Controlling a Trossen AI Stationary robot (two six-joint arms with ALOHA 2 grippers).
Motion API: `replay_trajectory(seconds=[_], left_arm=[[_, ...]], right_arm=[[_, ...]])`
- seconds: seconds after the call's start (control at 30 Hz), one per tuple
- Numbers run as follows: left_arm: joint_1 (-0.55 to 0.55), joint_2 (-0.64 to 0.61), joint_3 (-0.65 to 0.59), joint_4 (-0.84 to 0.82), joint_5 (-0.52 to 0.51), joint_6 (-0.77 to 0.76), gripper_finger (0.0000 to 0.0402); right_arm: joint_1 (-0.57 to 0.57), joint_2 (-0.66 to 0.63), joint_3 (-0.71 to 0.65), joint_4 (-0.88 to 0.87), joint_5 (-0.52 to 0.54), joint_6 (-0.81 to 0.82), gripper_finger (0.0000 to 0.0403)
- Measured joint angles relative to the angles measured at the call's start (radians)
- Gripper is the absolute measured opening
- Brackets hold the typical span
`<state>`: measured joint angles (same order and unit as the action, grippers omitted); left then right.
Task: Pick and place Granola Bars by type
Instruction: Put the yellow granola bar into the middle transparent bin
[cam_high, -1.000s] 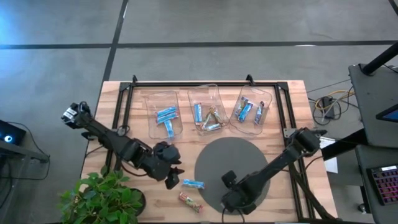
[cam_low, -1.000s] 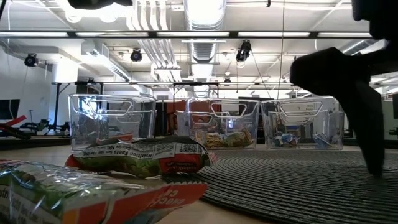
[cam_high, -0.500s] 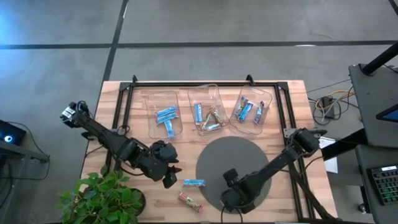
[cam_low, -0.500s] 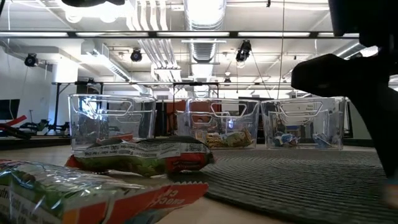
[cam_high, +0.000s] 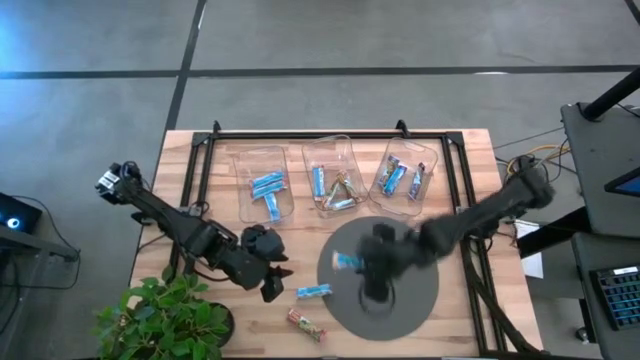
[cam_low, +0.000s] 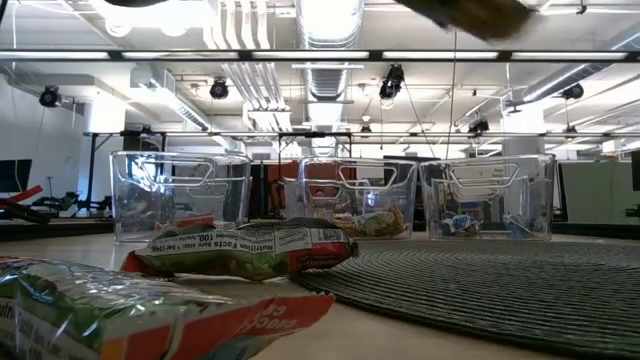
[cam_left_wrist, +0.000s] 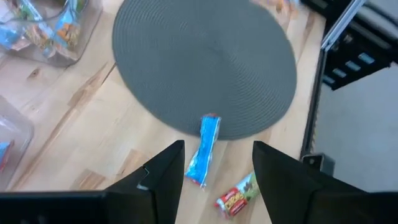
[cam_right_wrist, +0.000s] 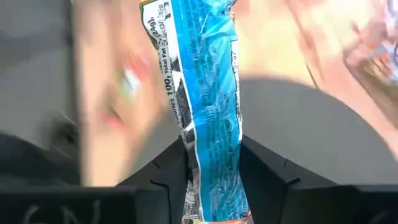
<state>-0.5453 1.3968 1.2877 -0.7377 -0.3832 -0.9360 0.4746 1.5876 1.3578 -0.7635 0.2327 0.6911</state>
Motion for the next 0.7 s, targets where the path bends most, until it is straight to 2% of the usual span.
replay_trajectory(seconds=[0.07, 0.2, 0.27, 0.4, 0.47, 0.57, 0.7], left_arm=[[0.000, -0.007, 0.000, 0.010, -0.013, 0.005, 0.0172], [0.000, -0.018, 0.000, 0.015, -0.041, 0.007, 0.0172], [0.000, -0.020, 0.000, 0.024, -0.064, -0.002, 0.0172], [0.000, -0.020, 0.000, 0.024, -0.095, -0.050, 0.0172], [0.001, -0.020, 0.000, 0.023, -0.118, -0.073, 0.0172], [0.006, -0.020, 0.000, 0.015, -0.167, -0.112, 0.0172], [0.020, -0.031, -0.002, -0.022, -0.244, -0.167, 0.0172]], right_arm=[[-0.086, -0.066, -0.024, 0.096, -0.101, 0.037, 0.0122], [-0.307, -0.156, -0.098, 0.304, -0.528, 0.163, 0.0122], [-0.408, -0.177, -0.137, 0.374, -0.625, 0.251, 0.0120], [-0.584, -0.187, -0.205, 0.377, -0.564, 0.483, 0.0119], [-0.659, -0.178, -0.240, 0.378, -0.527, 0.550, 0.0124], [-0.752, -0.155, -0.275, 0.380, -0.488, 0.515, 0.0135], [-0.853, -0.098, -0.283, 0.404, -0.496, 0.387, 0.0157]])
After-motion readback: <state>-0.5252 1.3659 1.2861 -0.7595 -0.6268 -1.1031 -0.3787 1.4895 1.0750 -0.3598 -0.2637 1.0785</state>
